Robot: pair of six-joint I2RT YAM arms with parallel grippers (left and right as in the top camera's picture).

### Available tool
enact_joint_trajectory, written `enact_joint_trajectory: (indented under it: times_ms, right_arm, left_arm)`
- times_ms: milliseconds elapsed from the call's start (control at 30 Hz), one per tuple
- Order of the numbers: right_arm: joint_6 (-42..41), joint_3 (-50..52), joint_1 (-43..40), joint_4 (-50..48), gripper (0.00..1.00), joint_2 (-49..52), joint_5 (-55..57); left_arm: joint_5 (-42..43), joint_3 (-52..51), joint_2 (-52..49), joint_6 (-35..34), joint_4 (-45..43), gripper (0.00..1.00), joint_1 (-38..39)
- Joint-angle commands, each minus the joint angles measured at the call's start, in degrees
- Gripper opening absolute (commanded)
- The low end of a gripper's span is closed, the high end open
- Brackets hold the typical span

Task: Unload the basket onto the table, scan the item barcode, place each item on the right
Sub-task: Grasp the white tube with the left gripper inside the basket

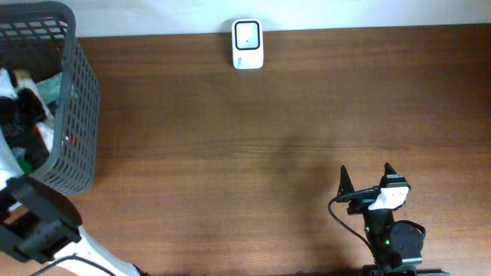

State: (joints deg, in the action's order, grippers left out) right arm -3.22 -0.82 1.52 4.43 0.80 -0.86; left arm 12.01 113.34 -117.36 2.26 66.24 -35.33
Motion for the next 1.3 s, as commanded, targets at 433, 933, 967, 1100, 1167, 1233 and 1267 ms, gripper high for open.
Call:
enact_joint_trajectory:
  times_ms: [433,933,967,1100,1167,1233,1267]
  right_arm:
    - [-0.2,0.5,-0.3,0.1,0.99,-0.4,0.5]
    - [-0.2,0.5,-0.3,0.1,0.99,-0.4,0.5]
    - [-0.2,0.5,-0.3,0.1,0.98,-0.4,0.5]
    - [-0.2,0.5,-0.3,0.1,0.98,-0.4,0.5]
    - [-0.2,0.5,-0.3,0.1,0.98,-0.4,0.5]
    - [-0.2,0.5,-0.3,0.1,0.98,-0.4,0.5]
    - [-0.2,0.5,-0.3,0.1,0.98,-0.4,0.5]
  left_arm:
    - [7.7,-5.0,-0.6,-0.3,-16.1,0.11,-0.4]
    - [5.8,-8.0,-1.9,0.9,-16.2,0.41,-0.2]
    - [7.0,-9.0,-3.2,4.3,-16.0,0.46,0.4]
    - [9.8,-10.6,-7.1,11.6,-15.1,0.57,2.7]
    - [9.2,-10.8,-8.4,12.2,-14.8,0.57,3.4]
    - [9.0,-11.5,-8.4,16.1,-14.0,0.57,3.5]
    - [6.6,-12.1,-8.4,16.7,-13.7,0.55,3.5]
